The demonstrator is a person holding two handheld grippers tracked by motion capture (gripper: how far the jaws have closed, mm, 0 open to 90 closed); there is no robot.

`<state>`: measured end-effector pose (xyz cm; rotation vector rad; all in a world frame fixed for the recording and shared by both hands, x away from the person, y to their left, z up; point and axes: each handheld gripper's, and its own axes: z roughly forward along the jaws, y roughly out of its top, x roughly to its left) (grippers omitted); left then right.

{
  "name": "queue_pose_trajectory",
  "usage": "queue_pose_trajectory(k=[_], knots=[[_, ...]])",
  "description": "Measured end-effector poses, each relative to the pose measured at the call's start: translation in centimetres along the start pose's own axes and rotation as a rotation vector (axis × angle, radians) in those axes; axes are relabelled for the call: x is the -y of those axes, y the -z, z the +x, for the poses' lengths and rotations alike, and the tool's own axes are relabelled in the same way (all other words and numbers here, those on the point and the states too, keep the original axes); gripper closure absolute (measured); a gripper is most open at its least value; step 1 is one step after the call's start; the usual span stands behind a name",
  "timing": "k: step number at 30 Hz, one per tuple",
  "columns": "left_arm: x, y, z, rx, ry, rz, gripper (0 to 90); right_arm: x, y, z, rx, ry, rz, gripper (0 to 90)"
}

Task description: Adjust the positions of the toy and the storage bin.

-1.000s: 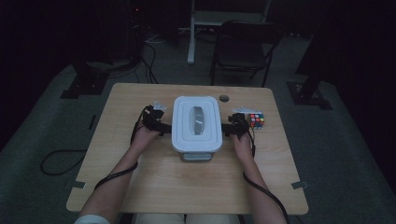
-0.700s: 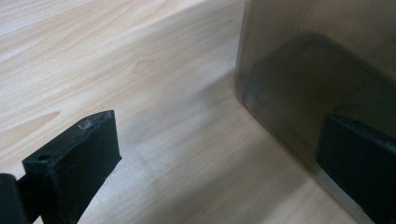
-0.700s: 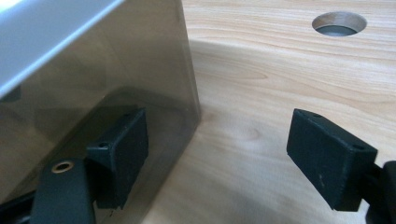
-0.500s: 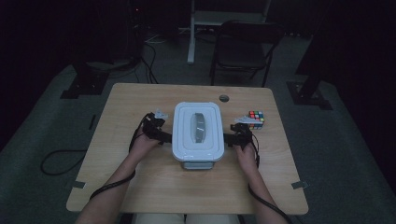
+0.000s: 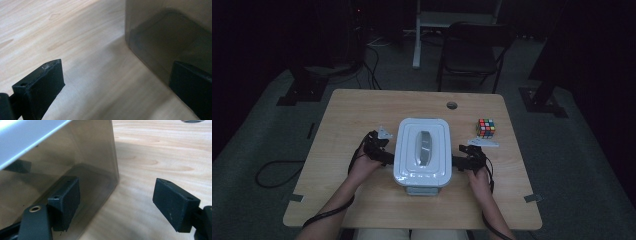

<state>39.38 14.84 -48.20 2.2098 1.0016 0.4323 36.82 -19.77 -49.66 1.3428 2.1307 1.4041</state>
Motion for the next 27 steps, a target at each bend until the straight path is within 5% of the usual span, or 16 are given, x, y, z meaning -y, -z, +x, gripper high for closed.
queue_pose_trajectory(k=[12, 18, 24, 27], knots=[[1.6, 2.5, -3.1, 0.054, -0.035, -0.02, 0.6, 2.5, 2.3, 0.5, -0.038, -0.028, -0.016, 21.7], [2.8, 2.3, -2.4, 0.13, 0.007, -0.043, 0.5, 3.1, 3.6, 0.8, -0.005, 0.0, -0.035, 12.9], [4.5, 2.3, -1.0, 0.104, 0.05, -0.017, 0.6, 3.1, 5.1, -0.3, 0.111, 0.017, -0.123, 12.8], [5.5, 2.7, -0.4, 0.095, 0.061, -0.013, 0.6, 2.7, 6.2, -1.4, 0.108, -0.004, -0.168, 12.8]])
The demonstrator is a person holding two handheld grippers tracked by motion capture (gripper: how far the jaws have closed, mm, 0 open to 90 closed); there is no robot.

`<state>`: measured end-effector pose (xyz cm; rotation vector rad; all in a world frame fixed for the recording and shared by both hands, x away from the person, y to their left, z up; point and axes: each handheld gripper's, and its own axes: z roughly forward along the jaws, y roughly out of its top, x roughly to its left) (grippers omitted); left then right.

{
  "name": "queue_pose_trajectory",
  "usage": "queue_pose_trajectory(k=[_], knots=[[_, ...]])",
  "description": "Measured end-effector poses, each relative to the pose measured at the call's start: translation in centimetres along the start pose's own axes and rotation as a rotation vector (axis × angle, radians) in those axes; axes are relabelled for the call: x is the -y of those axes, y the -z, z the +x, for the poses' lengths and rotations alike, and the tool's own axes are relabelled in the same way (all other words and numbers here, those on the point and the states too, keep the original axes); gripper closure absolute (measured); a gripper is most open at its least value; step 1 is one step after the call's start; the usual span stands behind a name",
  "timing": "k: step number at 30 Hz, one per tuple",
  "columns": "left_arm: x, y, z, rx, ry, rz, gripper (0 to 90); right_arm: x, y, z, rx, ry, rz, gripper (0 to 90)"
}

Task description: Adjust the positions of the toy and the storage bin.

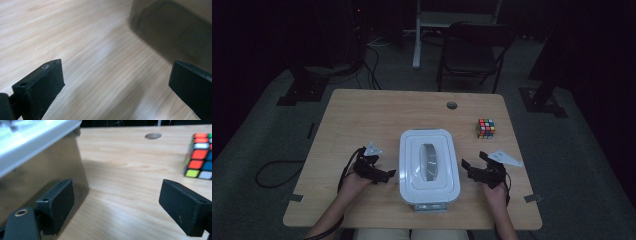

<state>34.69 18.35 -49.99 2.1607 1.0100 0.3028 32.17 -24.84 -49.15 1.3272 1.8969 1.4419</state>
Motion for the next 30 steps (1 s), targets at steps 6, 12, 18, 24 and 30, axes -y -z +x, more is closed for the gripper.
queue_pose_trajectory(k=[6, 12, 18, 24, 30], knots=[[2.0, 1.0, 0.9, 0.009, 0.007, 0.009, 0.6, -0.8, 0.4, -2.4, 0.044, -0.003, 0.018, 11.7], [3.7, 1.8, 1.8, -0.036, 0.038, 0.036, 0.6, -1.6, -0.6, -4.9, 0.144, -0.011, 0.042, 12.0], [5.5, 3.1, 3.1, -0.058, 0.057, 0.026, 0.6, -3.1, -2.8, -6.8, 0.218, -0.005, 0.055, 13.4], [7.3, 4.6, 4.0, -0.101, 0.08, 0.001, 0.6, -4.6, -5.1, -8.7, 0.237, -0.064, 0.082, 13.5], [8.1, 5.0, 3.7, -0.154, 0.015, 0.02, 0.6, -5.4, -7.5, -10.1, 0.294, -0.069, 0.144, 14.3]])
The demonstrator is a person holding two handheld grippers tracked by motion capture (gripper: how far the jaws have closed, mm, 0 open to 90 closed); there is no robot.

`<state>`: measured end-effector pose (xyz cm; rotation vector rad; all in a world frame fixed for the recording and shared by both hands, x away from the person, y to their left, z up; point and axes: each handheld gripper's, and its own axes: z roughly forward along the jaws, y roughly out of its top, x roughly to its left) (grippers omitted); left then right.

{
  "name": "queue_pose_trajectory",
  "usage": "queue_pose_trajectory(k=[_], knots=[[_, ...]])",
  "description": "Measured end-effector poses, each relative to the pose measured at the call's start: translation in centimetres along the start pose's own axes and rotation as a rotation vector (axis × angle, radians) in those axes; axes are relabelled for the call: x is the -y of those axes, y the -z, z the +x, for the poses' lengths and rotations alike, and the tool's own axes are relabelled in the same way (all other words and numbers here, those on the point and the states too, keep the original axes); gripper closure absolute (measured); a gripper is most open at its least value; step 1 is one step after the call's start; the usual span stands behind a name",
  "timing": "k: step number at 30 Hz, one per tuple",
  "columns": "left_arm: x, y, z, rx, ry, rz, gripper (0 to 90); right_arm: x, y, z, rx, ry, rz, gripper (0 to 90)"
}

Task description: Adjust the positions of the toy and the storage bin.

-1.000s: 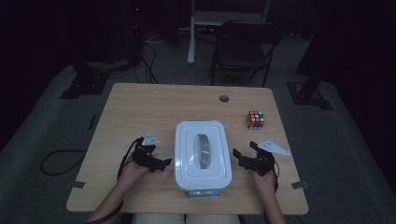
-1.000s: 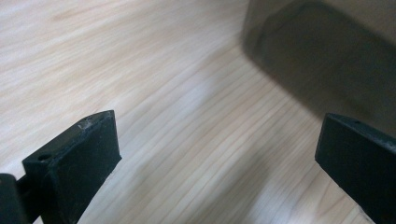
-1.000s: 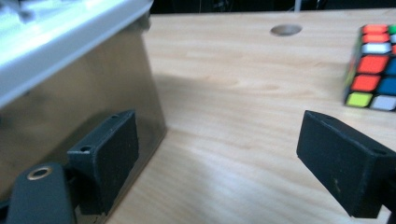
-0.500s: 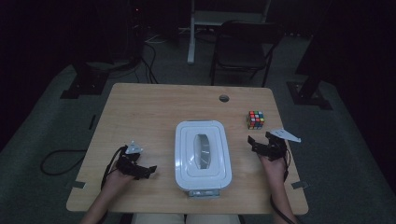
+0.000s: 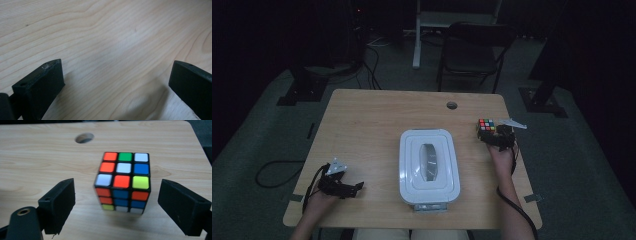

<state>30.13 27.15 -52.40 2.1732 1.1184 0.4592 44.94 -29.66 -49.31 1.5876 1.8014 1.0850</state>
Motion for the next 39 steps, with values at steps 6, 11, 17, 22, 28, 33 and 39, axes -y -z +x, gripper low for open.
queue_pose_trajectory(k=[6, 11, 17, 22, 28, 33, 39], knots=[[0.2, 0.2, -0.1, -0.005, 0.006, -0.002, 0.6, -0.3, -2.0, -0.1, 0.032, 0.021, 0.044, 14.8], [0.3, 0.2, -0.1, -0.012, 0.014, -0.003, 0.6, -0.1, -3.3, -0.1, 0.036, 0.011, 0.068, 17.8], [0.3, 0.2, -0.3, -0.021, 0.024, -0.001, 0.6, 0.2, -3.9, 0.2, 0.06, 0.02, 0.075, 25.5], [0.3, 0.2, -0.3, -0.022, 0.025, 0.0, 0.6, 0.2, -3.9, 0.2, 0.073, 0.027, 0.089, 31.8], [0.2, 0.2, -0.4, -0.032, 0.037, -0.002, 0.6, 0.3, -3.5, 0.5, 0.062, 0.029, 0.083, 33.8], [0.2, 0.2, -0.4, -0.032, 0.036, -0.002, 0.5, 0.1, -2.7, 0.7, 0.057, 0.039, 0.068, 33.8], [0.2, 0.1, -0.3, -0.025, 0.028, -0.001, 0.5, -0.1, 0.0, 0.9, 0.038, 0.069, 0.053, 33.8]])
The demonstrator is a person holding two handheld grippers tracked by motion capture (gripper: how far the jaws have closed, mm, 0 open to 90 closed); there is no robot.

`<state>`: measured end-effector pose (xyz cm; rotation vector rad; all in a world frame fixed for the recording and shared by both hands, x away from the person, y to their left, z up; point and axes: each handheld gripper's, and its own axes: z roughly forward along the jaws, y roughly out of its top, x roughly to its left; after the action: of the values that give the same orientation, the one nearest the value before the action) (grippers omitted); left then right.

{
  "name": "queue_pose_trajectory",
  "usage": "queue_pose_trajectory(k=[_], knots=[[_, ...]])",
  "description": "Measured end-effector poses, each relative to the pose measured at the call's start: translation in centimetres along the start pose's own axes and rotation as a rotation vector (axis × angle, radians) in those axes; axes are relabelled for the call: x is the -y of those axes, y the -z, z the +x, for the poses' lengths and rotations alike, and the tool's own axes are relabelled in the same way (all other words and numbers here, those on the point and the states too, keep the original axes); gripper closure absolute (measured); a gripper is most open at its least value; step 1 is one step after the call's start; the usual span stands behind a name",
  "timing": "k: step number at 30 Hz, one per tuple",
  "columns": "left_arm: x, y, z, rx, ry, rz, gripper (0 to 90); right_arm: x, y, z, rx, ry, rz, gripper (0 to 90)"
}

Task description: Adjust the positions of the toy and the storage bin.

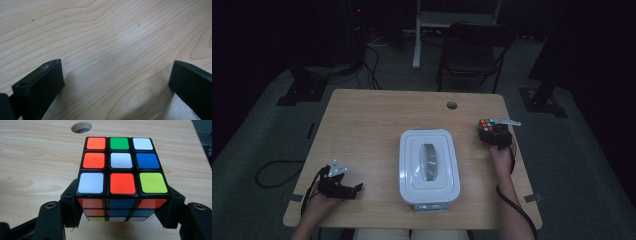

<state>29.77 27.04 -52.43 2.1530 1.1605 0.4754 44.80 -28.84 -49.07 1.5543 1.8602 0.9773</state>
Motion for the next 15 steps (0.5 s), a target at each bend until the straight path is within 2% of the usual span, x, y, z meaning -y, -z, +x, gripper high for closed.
queue_pose_trajectory(k=[7, 11, 15], knots=[[0.1, 0.1, 0.2, 0.015, -0.011, -0.002, 0.5, 1.7, 3.2, 0.5, -0.004, 0.052, -0.013, 33.8], [0.1, 0.0, 0.1, 0.013, -0.013, -0.002, 0.5, 2.8, 5.3, 0.9, -0.022, 0.06, -0.035, 33.9], [0.1, 0.1, 0.2, 0.013, -0.013, -0.002, 0.5, 4.1, 7.1, 1.3, -0.026, 0.079, -0.033, 33.9]])
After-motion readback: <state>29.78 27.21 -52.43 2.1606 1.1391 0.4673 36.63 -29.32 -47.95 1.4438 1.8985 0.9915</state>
